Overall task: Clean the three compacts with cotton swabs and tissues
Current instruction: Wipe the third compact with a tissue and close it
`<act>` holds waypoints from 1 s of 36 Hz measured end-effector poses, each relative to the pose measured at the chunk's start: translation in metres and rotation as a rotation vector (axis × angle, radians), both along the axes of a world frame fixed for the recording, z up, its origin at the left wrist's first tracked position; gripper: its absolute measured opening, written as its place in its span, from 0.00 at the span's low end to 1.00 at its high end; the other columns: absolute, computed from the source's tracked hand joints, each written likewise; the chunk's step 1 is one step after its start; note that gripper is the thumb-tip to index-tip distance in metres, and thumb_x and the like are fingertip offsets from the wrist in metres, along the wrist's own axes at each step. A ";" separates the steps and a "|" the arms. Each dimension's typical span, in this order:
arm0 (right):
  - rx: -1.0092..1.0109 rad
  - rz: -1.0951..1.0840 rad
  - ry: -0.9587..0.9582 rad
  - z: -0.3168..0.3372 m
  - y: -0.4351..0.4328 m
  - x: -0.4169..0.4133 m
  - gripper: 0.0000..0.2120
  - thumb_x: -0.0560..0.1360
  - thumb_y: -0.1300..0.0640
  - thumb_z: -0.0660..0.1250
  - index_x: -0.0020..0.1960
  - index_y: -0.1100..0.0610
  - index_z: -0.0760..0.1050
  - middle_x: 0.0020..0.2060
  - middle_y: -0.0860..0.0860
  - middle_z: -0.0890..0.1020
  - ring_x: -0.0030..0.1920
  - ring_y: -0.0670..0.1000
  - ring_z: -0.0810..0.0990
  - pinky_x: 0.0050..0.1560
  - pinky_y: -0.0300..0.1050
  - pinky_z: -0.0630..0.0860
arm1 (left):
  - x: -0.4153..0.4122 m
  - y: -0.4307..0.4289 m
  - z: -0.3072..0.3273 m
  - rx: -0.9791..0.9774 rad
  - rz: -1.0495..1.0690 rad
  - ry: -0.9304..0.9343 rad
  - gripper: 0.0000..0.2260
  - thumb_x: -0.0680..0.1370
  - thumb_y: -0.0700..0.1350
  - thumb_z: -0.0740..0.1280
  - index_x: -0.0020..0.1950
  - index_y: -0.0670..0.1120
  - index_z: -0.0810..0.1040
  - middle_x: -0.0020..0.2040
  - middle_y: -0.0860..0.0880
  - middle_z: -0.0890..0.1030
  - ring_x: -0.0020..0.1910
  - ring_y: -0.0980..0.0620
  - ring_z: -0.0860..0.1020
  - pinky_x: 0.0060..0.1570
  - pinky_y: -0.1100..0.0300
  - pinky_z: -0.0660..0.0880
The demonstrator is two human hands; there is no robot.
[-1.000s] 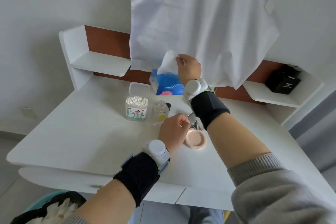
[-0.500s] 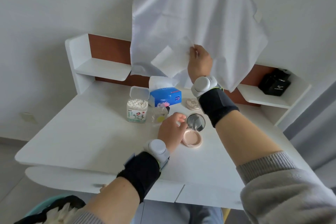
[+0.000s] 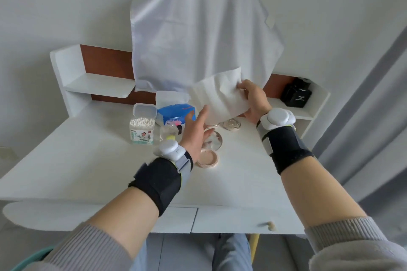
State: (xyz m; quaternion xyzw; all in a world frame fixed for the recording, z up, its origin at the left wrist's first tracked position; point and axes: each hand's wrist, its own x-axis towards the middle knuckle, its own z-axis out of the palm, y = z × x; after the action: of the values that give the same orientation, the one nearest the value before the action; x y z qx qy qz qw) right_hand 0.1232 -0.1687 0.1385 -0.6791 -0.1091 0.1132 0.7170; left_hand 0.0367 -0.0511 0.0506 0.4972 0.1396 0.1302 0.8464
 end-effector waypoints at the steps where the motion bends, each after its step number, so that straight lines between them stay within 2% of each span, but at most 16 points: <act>1: 0.002 -0.005 0.009 -0.002 -0.007 0.000 0.04 0.73 0.57 0.62 0.42 0.57 0.74 0.30 0.51 0.77 0.35 0.54 0.76 0.42 0.48 0.71 | 0.000 0.000 0.000 -0.031 -0.031 0.004 0.34 0.69 0.64 0.68 0.70 0.51 0.66 0.54 0.51 0.81 0.50 0.51 0.81 0.54 0.50 0.75; 4: 0.064 -0.032 0.036 -0.008 -0.023 0.001 0.05 0.73 0.59 0.61 0.44 0.59 0.75 0.30 0.51 0.77 0.34 0.53 0.77 0.42 0.46 0.73 | 0.001 -0.003 0.002 -0.029 -0.073 0.018 0.30 0.69 0.60 0.71 0.66 0.49 0.71 0.56 0.50 0.82 0.50 0.51 0.82 0.48 0.53 0.75; 7: 0.015 -0.065 0.025 -0.015 -0.031 0.003 0.06 0.73 0.59 0.61 0.46 0.60 0.75 0.34 0.53 0.78 0.37 0.54 0.77 0.41 0.45 0.73 | -0.001 -0.008 0.003 0.024 -0.085 0.028 0.09 0.76 0.50 0.69 0.52 0.47 0.75 0.46 0.49 0.82 0.41 0.52 0.80 0.44 0.56 0.71; 9: -0.053 -0.088 -0.018 -0.018 -0.035 0.003 0.07 0.72 0.58 0.62 0.48 0.61 0.75 0.39 0.56 0.76 0.41 0.56 0.75 0.41 0.46 0.71 | -0.001 -0.013 0.003 0.044 -0.061 0.036 0.03 0.78 0.44 0.67 0.50 0.46 0.76 0.45 0.47 0.81 0.41 0.50 0.79 0.46 0.55 0.75; 11: -0.113 -0.063 -0.068 -0.021 -0.035 0.001 0.06 0.73 0.58 0.63 0.45 0.60 0.76 0.39 0.56 0.78 0.41 0.56 0.76 0.38 0.44 0.71 | -0.002 -0.016 0.004 0.077 -0.014 0.039 0.05 0.78 0.42 0.66 0.52 0.43 0.76 0.45 0.43 0.80 0.39 0.45 0.79 0.45 0.49 0.75; 13: -0.126 0.128 -0.043 -0.024 -0.037 0.000 0.12 0.72 0.52 0.66 0.49 0.60 0.79 0.44 0.56 0.81 0.45 0.55 0.79 0.45 0.46 0.74 | -0.001 -0.021 0.006 0.106 0.037 0.031 0.07 0.77 0.41 0.66 0.53 0.41 0.76 0.43 0.40 0.79 0.37 0.43 0.77 0.42 0.48 0.72; 14: -0.130 0.266 -0.019 -0.026 -0.038 -0.001 0.16 0.73 0.47 0.66 0.51 0.60 0.79 0.46 0.56 0.81 0.46 0.55 0.79 0.48 0.46 0.75 | -0.001 -0.022 0.006 0.119 0.064 0.023 0.06 0.77 0.41 0.65 0.52 0.42 0.77 0.43 0.41 0.79 0.37 0.43 0.77 0.41 0.49 0.72; 16: -0.132 0.426 -0.008 -0.027 -0.040 -0.003 0.21 0.78 0.44 0.58 0.54 0.60 0.78 0.47 0.56 0.82 0.43 0.53 0.81 0.46 0.44 0.77 | -0.001 -0.023 0.009 0.133 0.078 -0.006 0.05 0.78 0.40 0.63 0.50 0.46 0.78 0.43 0.44 0.80 0.39 0.45 0.78 0.39 0.51 0.73; 19: -0.039 0.237 -0.125 -0.033 -0.038 0.000 0.14 0.80 0.52 0.60 0.53 0.60 0.79 0.43 0.55 0.82 0.41 0.53 0.79 0.46 0.45 0.76 | -0.003 -0.020 0.011 0.129 0.014 -0.040 0.06 0.79 0.40 0.61 0.53 0.45 0.76 0.44 0.44 0.79 0.39 0.46 0.78 0.38 0.55 0.72; 21: -0.127 0.121 -0.235 -0.039 -0.037 0.002 0.10 0.78 0.55 0.65 0.57 0.57 0.78 0.45 0.53 0.81 0.45 0.53 0.78 0.52 0.47 0.74 | -0.005 -0.017 0.012 0.105 -0.028 -0.032 0.07 0.80 0.40 0.60 0.56 0.45 0.75 0.45 0.44 0.80 0.40 0.46 0.78 0.38 0.55 0.72; 24: -0.226 0.258 -0.168 -0.049 -0.039 -0.002 0.16 0.77 0.54 0.67 0.63 0.56 0.74 0.49 0.49 0.81 0.49 0.49 0.80 0.49 0.41 0.75 | -0.007 -0.014 0.014 0.107 -0.053 -0.029 0.09 0.81 0.41 0.59 0.59 0.45 0.76 0.50 0.45 0.82 0.46 0.47 0.80 0.42 0.52 0.77; 26: -0.217 0.386 -0.094 -0.053 -0.040 -0.007 0.11 0.77 0.55 0.65 0.58 0.57 0.77 0.47 0.50 0.82 0.46 0.50 0.81 0.47 0.42 0.75 | -0.007 -0.012 0.013 0.131 -0.056 -0.015 0.10 0.81 0.42 0.60 0.61 0.45 0.76 0.54 0.44 0.82 0.51 0.45 0.80 0.47 0.49 0.78; 28: -0.196 0.409 -0.071 -0.057 -0.038 -0.009 0.07 0.78 0.57 0.65 0.52 0.59 0.77 0.44 0.53 0.82 0.44 0.52 0.80 0.45 0.44 0.76 | -0.009 -0.010 0.013 0.161 -0.068 0.009 0.11 0.81 0.44 0.60 0.61 0.44 0.77 0.55 0.42 0.82 0.53 0.42 0.81 0.49 0.45 0.78; 30: -0.181 0.374 -0.076 -0.059 -0.037 -0.010 0.03 0.77 0.60 0.65 0.48 0.60 0.76 0.42 0.54 0.81 0.42 0.53 0.80 0.41 0.42 0.77 | -0.009 -0.008 0.014 0.167 -0.093 0.021 0.13 0.81 0.49 0.60 0.58 0.44 0.78 0.52 0.41 0.83 0.48 0.42 0.82 0.45 0.47 0.78; 33: -0.212 0.349 -0.084 -0.061 -0.034 -0.010 0.01 0.76 0.61 0.66 0.47 0.60 0.75 0.43 0.56 0.81 0.41 0.54 0.80 0.39 0.43 0.78 | -0.012 -0.005 0.015 0.165 -0.104 0.030 0.14 0.81 0.54 0.59 0.49 0.47 0.79 0.42 0.46 0.84 0.38 0.47 0.82 0.37 0.54 0.79; 36: -0.229 0.349 -0.091 -0.064 -0.034 -0.009 0.03 0.76 0.61 0.66 0.44 0.58 0.76 0.41 0.55 0.80 0.40 0.55 0.78 0.40 0.46 0.75 | -0.011 0.000 0.011 0.358 -0.083 0.005 0.07 0.81 0.47 0.61 0.47 0.49 0.78 0.43 0.49 0.83 0.43 0.47 0.81 0.41 0.54 0.79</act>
State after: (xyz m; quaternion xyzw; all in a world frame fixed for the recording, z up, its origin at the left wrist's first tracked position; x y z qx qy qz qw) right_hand 0.1144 -0.2032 0.0749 -0.7314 -0.2438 0.2167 0.5989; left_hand 0.0262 -0.0510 0.0613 0.6456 0.0953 0.1167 0.7487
